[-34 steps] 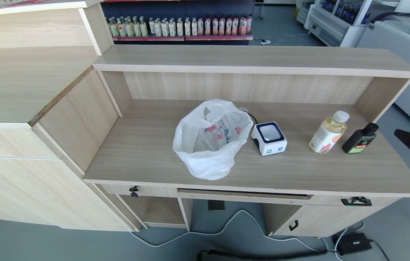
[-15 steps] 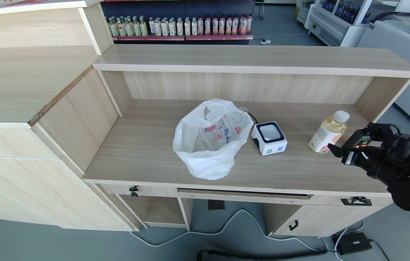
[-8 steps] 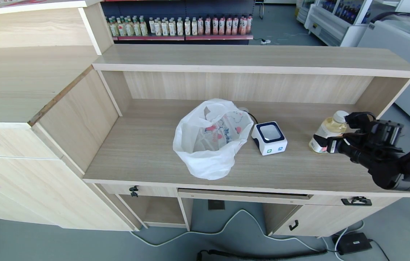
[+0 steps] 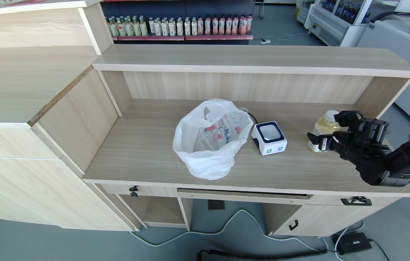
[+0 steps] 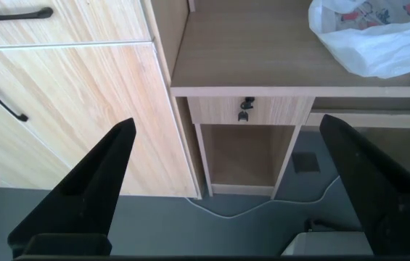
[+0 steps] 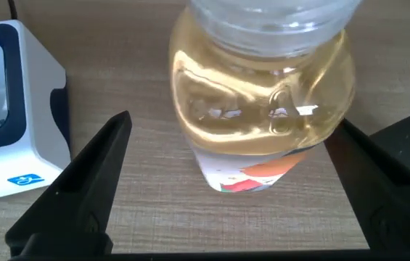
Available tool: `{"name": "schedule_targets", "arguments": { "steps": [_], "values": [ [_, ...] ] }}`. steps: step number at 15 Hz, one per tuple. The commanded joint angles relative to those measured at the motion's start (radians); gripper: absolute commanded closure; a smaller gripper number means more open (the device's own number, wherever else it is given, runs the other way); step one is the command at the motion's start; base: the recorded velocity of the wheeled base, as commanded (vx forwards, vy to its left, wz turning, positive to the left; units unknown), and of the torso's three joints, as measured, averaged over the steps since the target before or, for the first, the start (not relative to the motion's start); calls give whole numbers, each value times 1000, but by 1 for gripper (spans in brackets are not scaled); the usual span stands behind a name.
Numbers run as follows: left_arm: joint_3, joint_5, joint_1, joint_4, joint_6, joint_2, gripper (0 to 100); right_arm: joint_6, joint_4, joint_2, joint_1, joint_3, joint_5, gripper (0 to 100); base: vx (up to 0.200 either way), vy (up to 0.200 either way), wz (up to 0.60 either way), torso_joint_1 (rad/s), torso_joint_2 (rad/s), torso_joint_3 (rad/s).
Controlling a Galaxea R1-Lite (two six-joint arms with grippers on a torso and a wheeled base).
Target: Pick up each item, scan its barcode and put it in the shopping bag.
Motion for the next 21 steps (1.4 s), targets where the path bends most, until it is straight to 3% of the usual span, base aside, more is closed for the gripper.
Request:
{"name": "schedule_targets", "arguments": {
  "steps": [1,18,19,21],
  "values": [
    [0,0,0,-1,0,0,0,0,0,6,9,-15,0,0,0,0,0,0,0,0],
    [0,0,0,-1,0,0,0,-14,14,207,0,-239,7,0,0,0,0,0,0,0],
    [0,0,0,-1,0,0,0,-5,14,211,1,-251,7,100,0,0,0,0,0,0],
    [0,0,0,-2,0,0,0,-3,14,210,1,-257,4,100,0,0,0,0,0,0]
  ]
}}
